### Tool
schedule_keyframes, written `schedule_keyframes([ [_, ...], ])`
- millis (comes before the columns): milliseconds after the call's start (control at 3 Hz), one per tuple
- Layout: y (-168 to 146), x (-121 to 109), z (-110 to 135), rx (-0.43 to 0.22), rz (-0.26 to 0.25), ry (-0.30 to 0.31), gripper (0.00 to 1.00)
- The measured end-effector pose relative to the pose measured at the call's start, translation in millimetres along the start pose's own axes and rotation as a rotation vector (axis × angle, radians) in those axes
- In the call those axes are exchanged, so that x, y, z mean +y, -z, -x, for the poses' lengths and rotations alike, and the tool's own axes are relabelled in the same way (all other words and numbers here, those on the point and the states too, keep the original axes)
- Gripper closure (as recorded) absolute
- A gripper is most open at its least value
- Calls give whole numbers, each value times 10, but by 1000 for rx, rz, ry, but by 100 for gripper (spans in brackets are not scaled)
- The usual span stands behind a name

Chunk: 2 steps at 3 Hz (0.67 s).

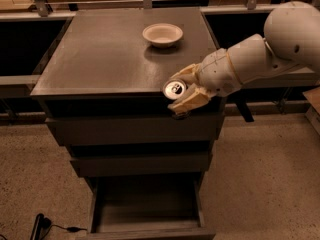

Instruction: Pick pepsi can from bottom drawer and place on counter

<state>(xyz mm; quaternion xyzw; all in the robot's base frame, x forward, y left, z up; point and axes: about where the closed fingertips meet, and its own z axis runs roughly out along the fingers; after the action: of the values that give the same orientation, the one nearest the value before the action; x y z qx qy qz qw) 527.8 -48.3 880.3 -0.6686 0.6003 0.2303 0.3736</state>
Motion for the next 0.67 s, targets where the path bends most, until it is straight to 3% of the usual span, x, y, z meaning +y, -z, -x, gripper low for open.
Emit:
schedule_keyframes([
  [667, 387, -711, 42, -125, -94, -153, 100],
])
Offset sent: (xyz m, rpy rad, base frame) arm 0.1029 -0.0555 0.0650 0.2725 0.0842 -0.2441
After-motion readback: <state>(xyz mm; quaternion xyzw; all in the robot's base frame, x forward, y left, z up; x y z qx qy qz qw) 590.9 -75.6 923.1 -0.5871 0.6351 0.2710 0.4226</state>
